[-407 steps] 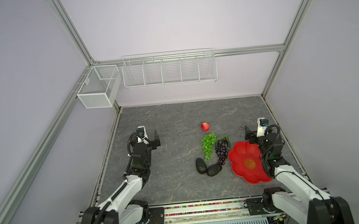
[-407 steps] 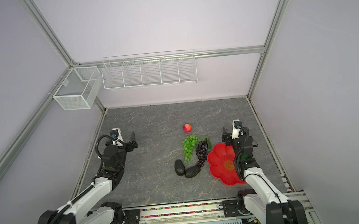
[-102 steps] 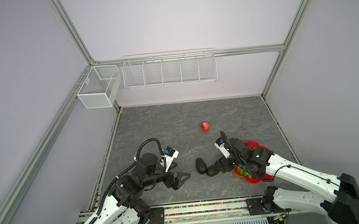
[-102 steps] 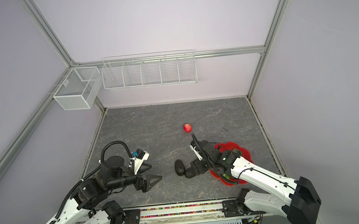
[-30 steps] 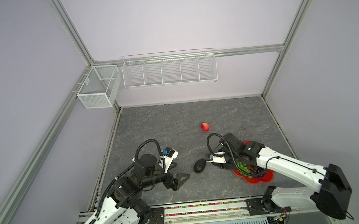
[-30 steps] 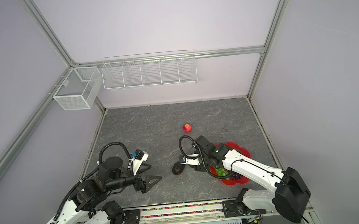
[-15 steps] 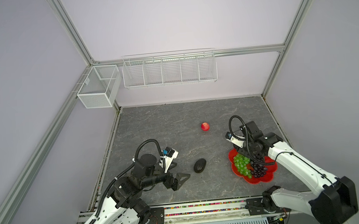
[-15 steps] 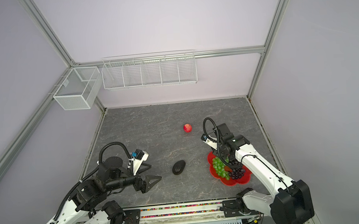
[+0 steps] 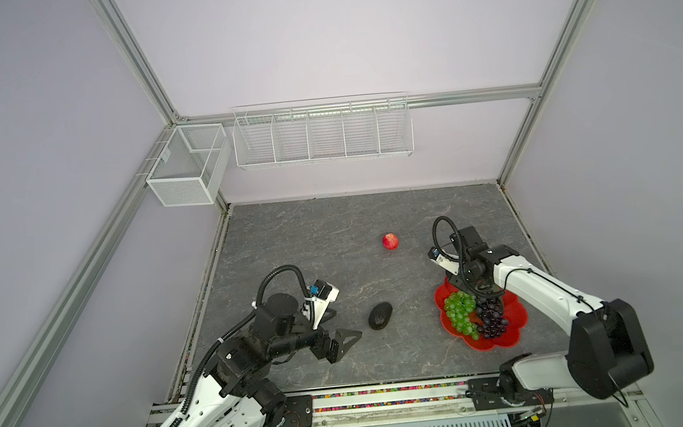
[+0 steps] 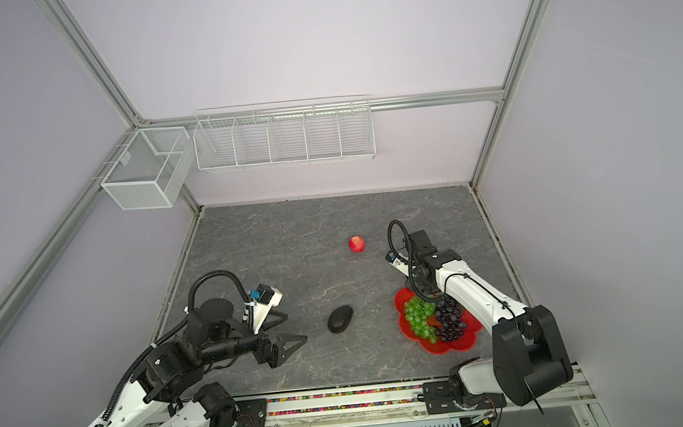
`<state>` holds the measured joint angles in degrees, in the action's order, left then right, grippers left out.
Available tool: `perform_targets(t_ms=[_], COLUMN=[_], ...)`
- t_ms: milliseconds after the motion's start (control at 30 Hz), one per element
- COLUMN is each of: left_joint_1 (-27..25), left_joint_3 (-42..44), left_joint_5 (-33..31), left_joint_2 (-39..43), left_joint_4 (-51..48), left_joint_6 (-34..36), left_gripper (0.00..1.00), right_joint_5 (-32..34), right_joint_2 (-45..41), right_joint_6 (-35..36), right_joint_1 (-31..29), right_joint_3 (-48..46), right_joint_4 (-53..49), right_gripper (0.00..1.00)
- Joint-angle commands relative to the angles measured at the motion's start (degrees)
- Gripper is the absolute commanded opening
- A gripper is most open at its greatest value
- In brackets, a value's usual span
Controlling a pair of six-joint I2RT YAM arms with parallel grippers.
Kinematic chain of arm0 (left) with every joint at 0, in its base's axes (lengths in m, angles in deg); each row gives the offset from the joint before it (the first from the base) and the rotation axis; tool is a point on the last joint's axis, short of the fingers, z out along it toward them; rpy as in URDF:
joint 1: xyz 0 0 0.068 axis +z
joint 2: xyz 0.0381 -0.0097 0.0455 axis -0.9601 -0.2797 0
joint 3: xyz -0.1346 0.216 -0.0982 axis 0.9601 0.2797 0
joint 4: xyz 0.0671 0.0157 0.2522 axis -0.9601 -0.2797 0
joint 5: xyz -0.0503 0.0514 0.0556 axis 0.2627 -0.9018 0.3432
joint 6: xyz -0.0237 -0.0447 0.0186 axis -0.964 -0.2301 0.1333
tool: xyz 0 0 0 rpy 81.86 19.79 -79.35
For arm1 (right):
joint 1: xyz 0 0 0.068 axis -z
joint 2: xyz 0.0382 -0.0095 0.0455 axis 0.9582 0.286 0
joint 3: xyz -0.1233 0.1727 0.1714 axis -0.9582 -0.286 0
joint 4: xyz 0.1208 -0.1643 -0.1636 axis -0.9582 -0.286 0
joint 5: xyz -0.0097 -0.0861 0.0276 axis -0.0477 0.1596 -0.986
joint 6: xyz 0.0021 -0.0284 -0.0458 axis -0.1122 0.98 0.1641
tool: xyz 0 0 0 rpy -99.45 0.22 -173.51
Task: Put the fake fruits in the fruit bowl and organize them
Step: 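Lift the avocado with the right gripper and lower it into the red bowl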
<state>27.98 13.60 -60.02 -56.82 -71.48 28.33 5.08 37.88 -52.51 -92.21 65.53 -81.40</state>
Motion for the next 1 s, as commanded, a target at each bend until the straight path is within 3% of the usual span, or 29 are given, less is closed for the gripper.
perform_targets(t_ms=[0,500,733,800,867,967], left_joint_1=[-0.2,-0.2,-0.2,-0.3,-0.2,-0.2], left_joint_3=[-0.7,-0.7,-0.7,-0.8,-1.0,-1.3], left_joint_5=[-0.3,-0.7,-0.8,-0.8,-1.3,-2.6], left_joint_2=[0.4,0.1,0.0,-0.1,0.1,0.9], left_joint_4=[-0.9,-1.0,-1.0,-1.1,-1.4,-1.8], left_joint_6=[0.4,0.3,0.3,0.4,0.4,0.7], left_gripper=[0.99,0.99,0.99,0.99,0.99,0.99], right_joint_5=[0.9,0.6,-3.6,-6.6,-14.5,-21.0], right_joint_2=[-0.6,-1.3,-11.4,-14.9,-17.7,-20.5], right_joint_6=[-1.0,-3.1,-4.0,-6.2,-8.7,-6.7], right_joint_1=[0.2,0.2,-4.4,-7.2,-10.0,-15.8], right_joint_3=[0.7,0.1,2.9,3.4,2.4,-4.4], right_joint_4=[0.9,-2.1,0.1,1.8,4.2,10.1], right_gripper=[0.54,0.72,0.73,0.75,0.78,0.80])
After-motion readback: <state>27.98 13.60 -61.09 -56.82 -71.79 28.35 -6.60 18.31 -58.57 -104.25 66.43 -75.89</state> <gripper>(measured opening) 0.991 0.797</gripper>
